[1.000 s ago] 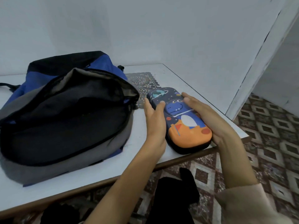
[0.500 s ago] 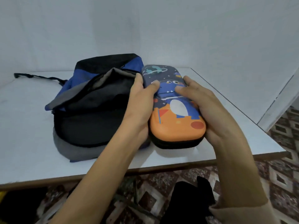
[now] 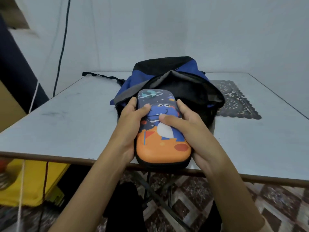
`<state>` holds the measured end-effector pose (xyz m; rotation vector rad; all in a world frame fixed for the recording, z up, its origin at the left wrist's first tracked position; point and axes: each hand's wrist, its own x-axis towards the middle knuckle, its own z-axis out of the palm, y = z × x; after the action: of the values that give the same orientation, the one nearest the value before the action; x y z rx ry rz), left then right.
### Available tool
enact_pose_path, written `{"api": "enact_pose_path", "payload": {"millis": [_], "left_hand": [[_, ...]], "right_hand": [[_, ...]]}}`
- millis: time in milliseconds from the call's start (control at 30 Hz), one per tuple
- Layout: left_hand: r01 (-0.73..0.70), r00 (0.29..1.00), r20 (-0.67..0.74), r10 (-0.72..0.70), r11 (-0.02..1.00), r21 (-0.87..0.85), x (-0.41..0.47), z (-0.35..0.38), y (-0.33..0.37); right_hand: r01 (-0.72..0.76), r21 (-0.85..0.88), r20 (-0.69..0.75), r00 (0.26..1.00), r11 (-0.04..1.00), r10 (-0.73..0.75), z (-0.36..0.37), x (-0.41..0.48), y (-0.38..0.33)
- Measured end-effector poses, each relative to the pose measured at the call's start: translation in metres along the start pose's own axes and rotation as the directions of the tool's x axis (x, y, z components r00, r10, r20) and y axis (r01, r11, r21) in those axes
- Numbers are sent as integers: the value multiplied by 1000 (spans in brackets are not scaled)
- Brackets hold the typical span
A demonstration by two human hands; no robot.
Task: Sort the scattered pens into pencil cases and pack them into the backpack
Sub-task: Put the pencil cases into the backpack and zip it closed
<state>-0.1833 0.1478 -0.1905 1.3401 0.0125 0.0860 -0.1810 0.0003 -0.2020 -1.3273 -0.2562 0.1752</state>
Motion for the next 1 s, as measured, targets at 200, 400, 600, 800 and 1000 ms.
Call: {"api": "enact_pose_path", "payload": {"millis": [200,400,600,800,1000], "left_hand": [[76,997,0,-76,997,-19,10,-12,-20],[-65,994,-82,78,987,146,54,-26,-15],[-362,926,340,162,636,682,121,-74,-16],[-539,835,540,104,352,765,154,-87,-20],[-515,857,453,246,356,780,168,-87,-15]], "right_hand": [[-28,-2,-43,999,1000,28,5,3,11],[-35,-25,-66,997,999,33,8,4,16],[3,-112,-18,1000,994,-5,7,1,16],[-6,-150,-35,999,989,1,4,2,20],[25,-182,-49,998,983,-34,3,1,23]]}}
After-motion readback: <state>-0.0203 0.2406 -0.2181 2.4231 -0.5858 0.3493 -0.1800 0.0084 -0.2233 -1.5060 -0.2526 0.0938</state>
